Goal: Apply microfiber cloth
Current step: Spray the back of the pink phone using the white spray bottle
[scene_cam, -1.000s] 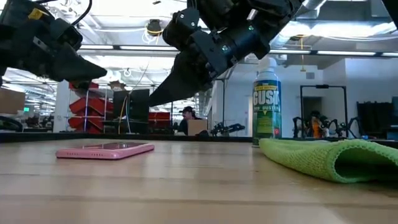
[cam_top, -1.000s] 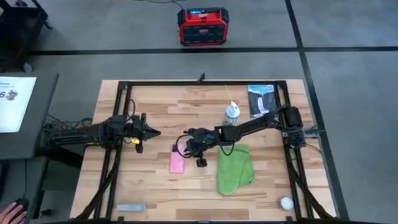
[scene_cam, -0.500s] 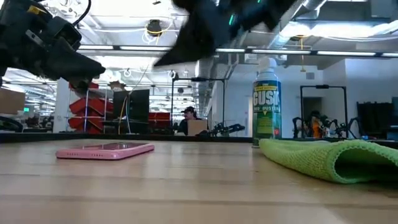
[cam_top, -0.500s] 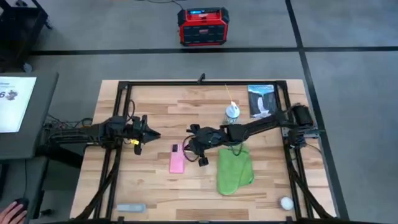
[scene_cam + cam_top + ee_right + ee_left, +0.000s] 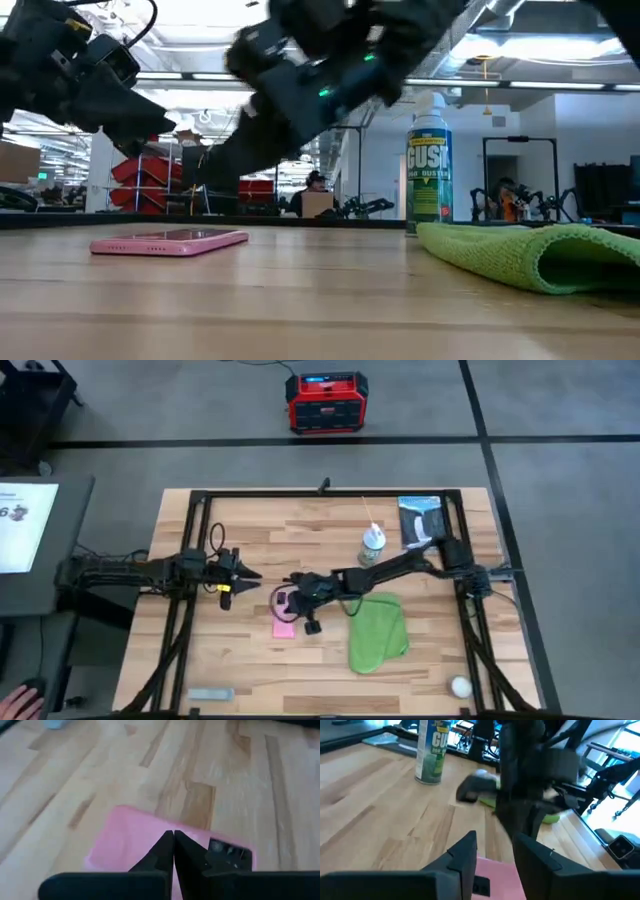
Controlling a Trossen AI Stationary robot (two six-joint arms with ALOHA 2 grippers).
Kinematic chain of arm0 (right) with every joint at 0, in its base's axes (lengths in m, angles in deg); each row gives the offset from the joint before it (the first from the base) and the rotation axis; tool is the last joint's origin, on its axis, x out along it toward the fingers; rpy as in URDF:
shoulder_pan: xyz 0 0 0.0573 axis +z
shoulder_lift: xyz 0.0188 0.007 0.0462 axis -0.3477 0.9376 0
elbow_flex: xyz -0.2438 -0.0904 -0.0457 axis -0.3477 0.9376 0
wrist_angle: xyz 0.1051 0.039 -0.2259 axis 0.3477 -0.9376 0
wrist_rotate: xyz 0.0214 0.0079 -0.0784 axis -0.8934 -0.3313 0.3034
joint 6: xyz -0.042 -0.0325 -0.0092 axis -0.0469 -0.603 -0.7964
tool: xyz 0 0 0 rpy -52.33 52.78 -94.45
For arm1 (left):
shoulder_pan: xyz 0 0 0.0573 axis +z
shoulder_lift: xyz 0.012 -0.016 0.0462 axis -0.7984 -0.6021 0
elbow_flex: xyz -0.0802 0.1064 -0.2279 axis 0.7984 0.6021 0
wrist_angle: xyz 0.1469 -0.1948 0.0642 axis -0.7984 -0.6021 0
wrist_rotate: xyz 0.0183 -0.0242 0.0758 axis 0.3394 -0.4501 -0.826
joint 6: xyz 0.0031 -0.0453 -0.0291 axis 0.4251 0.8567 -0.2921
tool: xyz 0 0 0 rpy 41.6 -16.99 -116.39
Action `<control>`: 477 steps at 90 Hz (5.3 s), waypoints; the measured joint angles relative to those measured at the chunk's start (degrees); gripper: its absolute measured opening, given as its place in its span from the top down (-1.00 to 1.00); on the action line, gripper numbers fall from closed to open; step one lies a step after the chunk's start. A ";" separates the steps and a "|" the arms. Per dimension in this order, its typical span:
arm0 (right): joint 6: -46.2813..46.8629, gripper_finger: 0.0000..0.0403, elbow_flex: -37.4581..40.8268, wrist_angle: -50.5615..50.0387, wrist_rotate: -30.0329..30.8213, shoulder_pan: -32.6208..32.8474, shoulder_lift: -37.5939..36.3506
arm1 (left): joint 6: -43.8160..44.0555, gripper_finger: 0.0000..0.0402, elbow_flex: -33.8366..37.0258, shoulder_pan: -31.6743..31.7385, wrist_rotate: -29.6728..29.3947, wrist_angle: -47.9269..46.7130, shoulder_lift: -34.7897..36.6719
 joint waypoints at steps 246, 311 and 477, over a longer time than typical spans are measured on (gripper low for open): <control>-6.01 1.00 -12.89 -43.99 14.37 5.63 -10.33 | 4.45 0.43 -0.17 0.00 -0.32 5.84 -6.92; 19.09 1.00 13.08 -56.34 27.06 12.07 -23.09 | 27.11 0.41 -2.36 -9.51 -6.06 26.89 -31.38; 23.94 1.00 27.06 -19.31 33.03 14.82 -24.74 | 52.01 0.41 -23.39 -9.11 -1.53 15.62 -69.99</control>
